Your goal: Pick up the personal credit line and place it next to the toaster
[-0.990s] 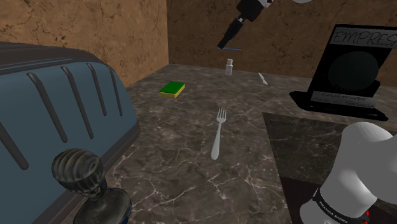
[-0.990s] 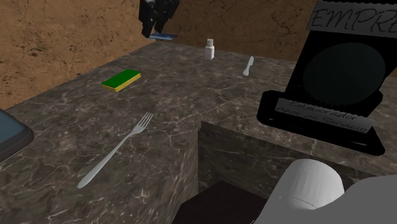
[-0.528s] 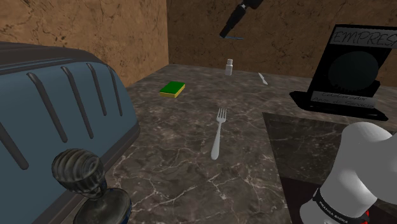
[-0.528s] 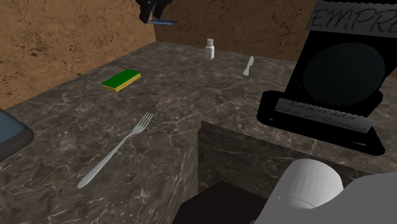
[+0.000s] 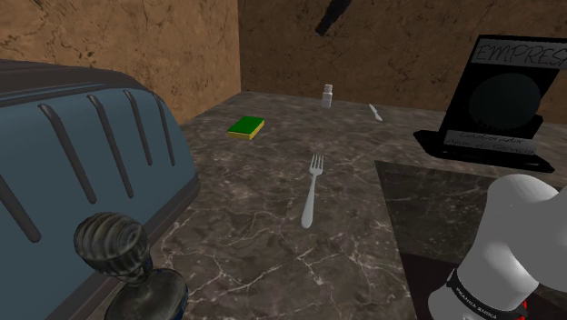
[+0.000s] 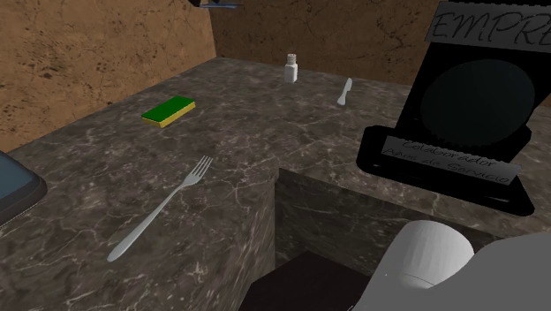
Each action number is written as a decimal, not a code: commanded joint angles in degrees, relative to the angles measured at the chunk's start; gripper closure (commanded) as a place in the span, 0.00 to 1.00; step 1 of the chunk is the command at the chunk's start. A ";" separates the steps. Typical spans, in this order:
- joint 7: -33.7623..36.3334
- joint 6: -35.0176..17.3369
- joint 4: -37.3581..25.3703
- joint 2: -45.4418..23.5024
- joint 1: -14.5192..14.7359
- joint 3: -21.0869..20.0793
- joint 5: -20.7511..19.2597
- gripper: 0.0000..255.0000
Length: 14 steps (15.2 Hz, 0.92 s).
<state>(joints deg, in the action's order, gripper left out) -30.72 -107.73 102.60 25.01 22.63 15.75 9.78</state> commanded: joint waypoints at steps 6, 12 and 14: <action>2.16 4.62 -6.76 -1.89 0.53 -0.85 -0.08 1.00; 10.71 2.81 -1.94 2.54 1.22 -8.62 -2.07 1.00; 13.51 2.39 -0.91 3.52 1.48 -11.15 -2.49 1.00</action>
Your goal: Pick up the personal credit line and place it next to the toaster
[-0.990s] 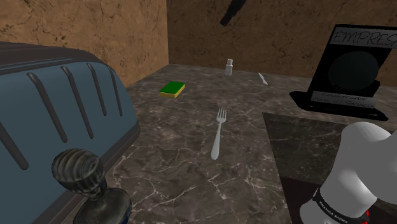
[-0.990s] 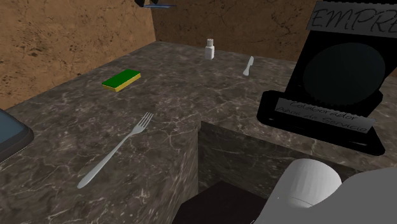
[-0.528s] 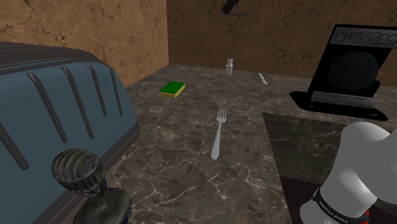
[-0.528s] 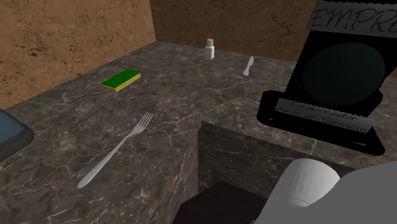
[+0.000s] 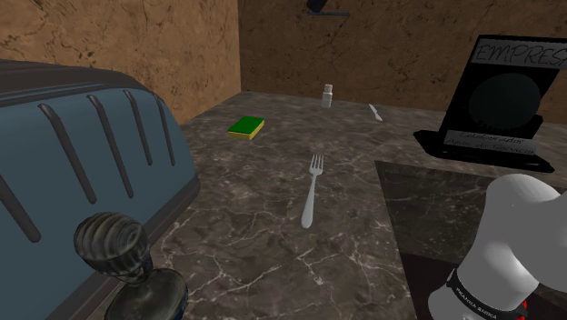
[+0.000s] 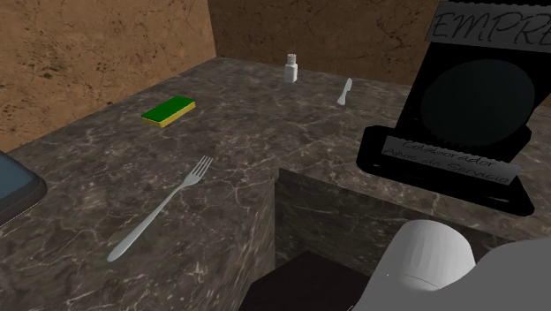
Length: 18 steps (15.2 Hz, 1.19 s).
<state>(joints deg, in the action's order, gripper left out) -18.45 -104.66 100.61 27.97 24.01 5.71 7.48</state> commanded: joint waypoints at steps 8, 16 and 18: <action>12.46 -1.72 2.40 2.08 1.19 -11.14 -1.43 1.00; 23.96 -1.83 -0.66 -0.20 1.95 -21.54 -3.25 1.00; 26.94 -1.68 -2.14 -1.39 2.01 -24.30 -4.02 1.00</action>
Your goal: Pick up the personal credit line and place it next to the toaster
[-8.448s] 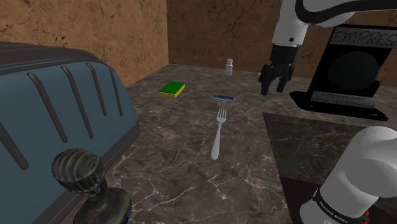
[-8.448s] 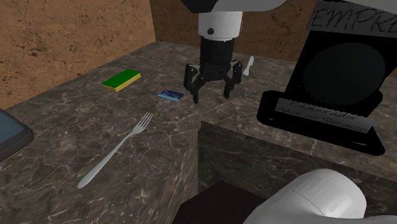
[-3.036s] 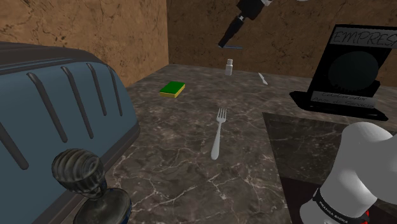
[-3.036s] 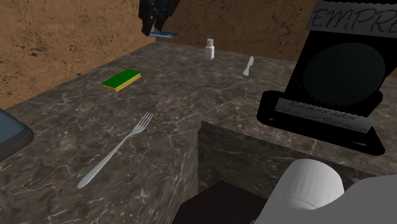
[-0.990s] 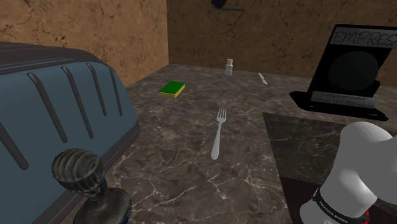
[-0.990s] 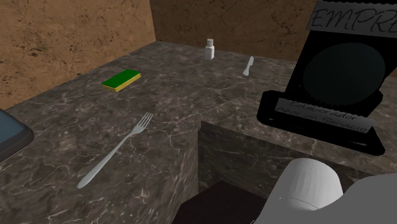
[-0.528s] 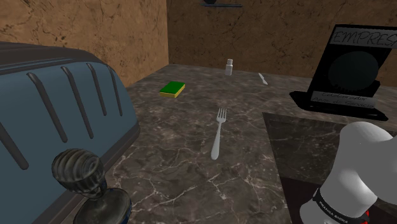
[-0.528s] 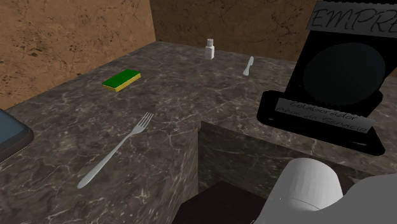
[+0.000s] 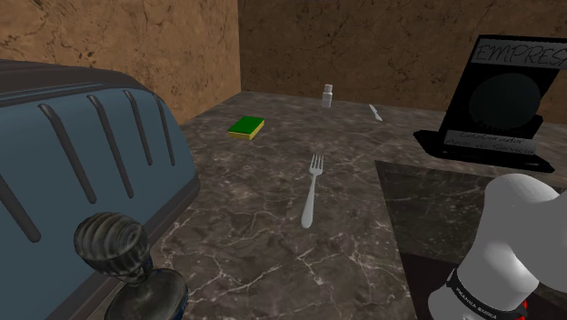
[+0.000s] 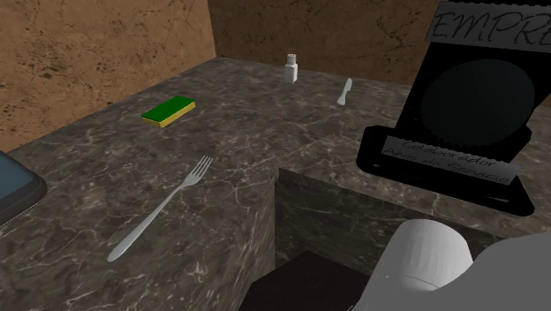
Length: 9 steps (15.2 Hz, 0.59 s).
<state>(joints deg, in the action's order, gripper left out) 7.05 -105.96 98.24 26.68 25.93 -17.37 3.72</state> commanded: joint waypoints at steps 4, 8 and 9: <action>4.77 -0.90 -0.49 -1.25 0.16 -4.33 -1.18 1.00; 4.62 -4.02 4.34 0.52 0.55 -4.09 -0.63 1.00; 4.60 -4.79 5.50 0.93 0.65 -4.04 -0.51 1.00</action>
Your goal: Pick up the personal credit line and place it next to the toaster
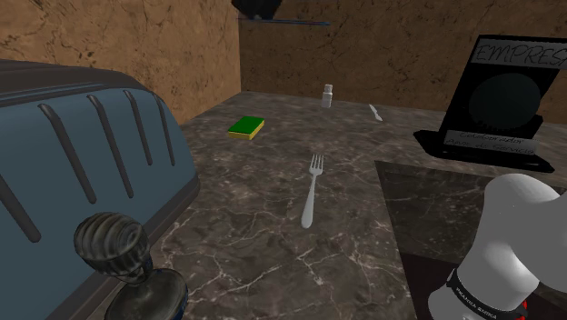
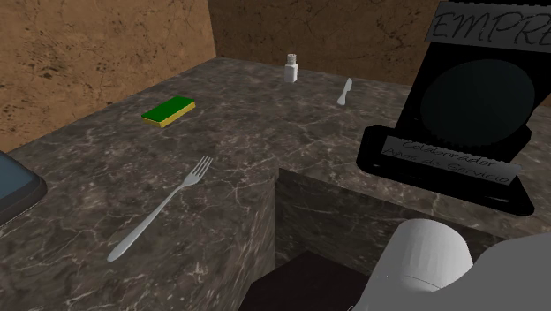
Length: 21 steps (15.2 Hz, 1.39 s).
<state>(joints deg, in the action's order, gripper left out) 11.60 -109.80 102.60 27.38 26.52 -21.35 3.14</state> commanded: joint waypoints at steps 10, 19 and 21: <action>-0.03 -8.42 11.84 3.53 0.96 0.02 1.08 1.00; 0.13 -15.02 20.32 5.44 1.64 -0.36 1.78 1.00; 0.19 -16.49 22.08 5.73 1.77 -0.49 1.92 1.00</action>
<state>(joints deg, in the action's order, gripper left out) 11.87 -125.38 123.61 32.94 28.22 -21.87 4.97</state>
